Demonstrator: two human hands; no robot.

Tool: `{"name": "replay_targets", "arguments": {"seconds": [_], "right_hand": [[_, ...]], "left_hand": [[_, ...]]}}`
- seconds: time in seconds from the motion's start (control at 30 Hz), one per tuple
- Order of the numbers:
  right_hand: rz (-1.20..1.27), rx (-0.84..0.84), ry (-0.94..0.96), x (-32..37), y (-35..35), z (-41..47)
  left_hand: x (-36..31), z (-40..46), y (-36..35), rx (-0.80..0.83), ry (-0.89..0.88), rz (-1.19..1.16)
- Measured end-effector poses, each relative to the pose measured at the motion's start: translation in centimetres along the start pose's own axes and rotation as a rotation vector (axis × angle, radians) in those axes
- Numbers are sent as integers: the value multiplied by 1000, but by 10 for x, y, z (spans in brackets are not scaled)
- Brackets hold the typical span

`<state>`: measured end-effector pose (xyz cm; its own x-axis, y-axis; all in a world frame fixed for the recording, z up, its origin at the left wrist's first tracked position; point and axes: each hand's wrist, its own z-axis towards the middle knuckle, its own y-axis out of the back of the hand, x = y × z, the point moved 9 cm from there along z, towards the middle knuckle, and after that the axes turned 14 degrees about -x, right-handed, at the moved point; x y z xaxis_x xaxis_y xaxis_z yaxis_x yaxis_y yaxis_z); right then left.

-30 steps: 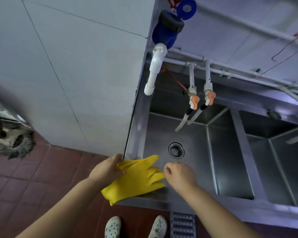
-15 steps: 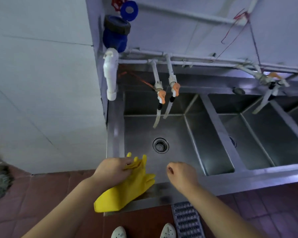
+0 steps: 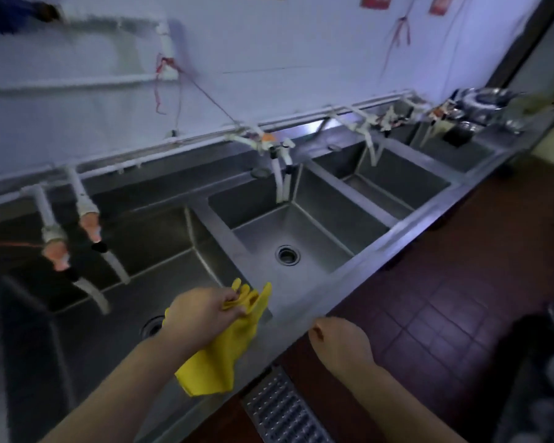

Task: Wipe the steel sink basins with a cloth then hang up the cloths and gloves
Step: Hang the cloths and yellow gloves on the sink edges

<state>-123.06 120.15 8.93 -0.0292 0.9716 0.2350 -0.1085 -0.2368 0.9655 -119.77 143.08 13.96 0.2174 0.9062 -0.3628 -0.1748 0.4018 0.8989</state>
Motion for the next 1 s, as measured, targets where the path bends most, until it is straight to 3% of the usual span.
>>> {"name": "replay_targets", "arguments": {"seconds": [0.17,0.33,0.7,1.0], "right_hand": [[-60,-44,-197,-158,48,9],[-96,-90,-343,-273,87,7],[-143,-123,-568,-434,98,19],[-193,-159,-686,-565,131,134]], "left_hand": [[-139,68,-60,28,-133,-11],[-251,111,-107,86,-261,-49],[-416,208,-214,222,-478,-104],[-516,355,-307,285,-582,-134]]}}
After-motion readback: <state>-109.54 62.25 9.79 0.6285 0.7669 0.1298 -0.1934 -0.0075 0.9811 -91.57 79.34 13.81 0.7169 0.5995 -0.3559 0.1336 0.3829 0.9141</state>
